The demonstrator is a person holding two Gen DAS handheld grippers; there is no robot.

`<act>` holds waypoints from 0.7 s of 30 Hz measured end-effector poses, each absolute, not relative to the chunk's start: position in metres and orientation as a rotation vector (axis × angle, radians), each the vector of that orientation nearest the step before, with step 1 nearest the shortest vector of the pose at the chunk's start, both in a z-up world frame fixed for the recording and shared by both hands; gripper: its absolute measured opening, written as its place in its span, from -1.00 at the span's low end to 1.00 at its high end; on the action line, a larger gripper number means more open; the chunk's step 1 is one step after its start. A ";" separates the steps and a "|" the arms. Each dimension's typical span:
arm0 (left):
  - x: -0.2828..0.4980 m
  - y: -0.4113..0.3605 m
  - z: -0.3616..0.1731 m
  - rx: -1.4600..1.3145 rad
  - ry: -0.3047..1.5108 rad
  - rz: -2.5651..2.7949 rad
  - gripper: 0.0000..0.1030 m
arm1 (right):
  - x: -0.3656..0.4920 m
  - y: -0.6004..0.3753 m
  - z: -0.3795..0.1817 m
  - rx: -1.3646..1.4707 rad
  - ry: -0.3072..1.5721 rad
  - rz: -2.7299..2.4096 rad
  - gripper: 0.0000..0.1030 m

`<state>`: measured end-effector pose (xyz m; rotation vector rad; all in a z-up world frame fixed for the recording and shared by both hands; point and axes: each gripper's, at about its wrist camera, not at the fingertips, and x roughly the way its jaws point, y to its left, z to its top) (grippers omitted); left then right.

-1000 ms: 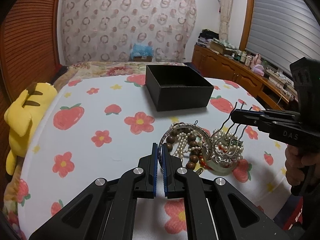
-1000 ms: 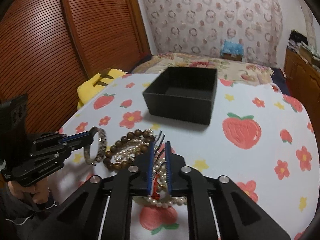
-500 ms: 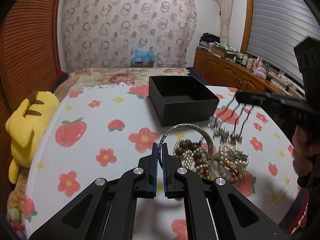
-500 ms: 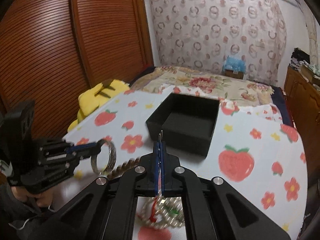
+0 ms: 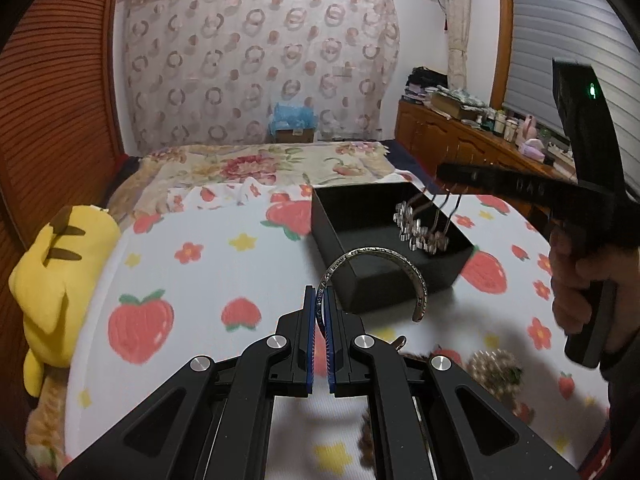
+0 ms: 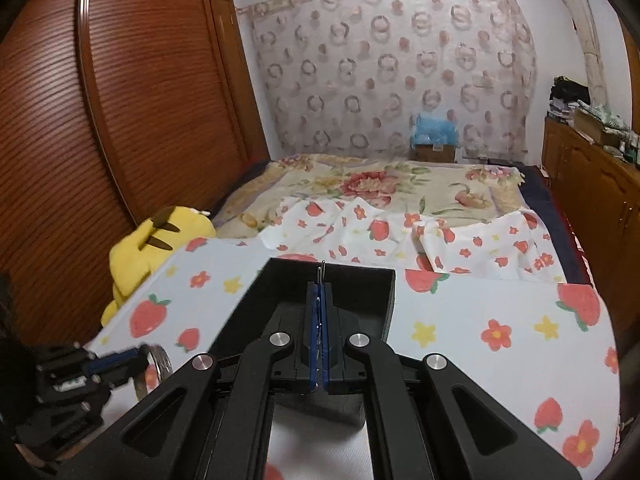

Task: Organize jewelry
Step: 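Lower the hair pins into the black box and open the right tool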

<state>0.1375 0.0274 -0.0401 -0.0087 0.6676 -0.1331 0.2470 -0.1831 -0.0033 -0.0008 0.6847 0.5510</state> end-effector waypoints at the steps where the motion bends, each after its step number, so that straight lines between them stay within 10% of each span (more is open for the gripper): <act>1: 0.142 0.027 -0.039 -0.006 0.670 -0.130 -0.93 | 0.248 -0.182 -0.007 -0.004 0.691 0.552 -0.96; 14: 0.169 0.019 -0.031 0.014 0.673 -0.124 -0.93 | 0.259 -0.172 -0.041 0.000 0.794 0.608 -0.87; 18: 0.176 0.013 -0.030 0.013 0.676 -0.137 -0.93 | 0.255 -0.183 -0.037 -0.008 0.789 0.605 -0.13; 21: 0.182 0.005 -0.031 0.024 0.678 -0.145 -0.93 | 0.250 -0.194 -0.030 -0.007 0.769 0.600 -0.13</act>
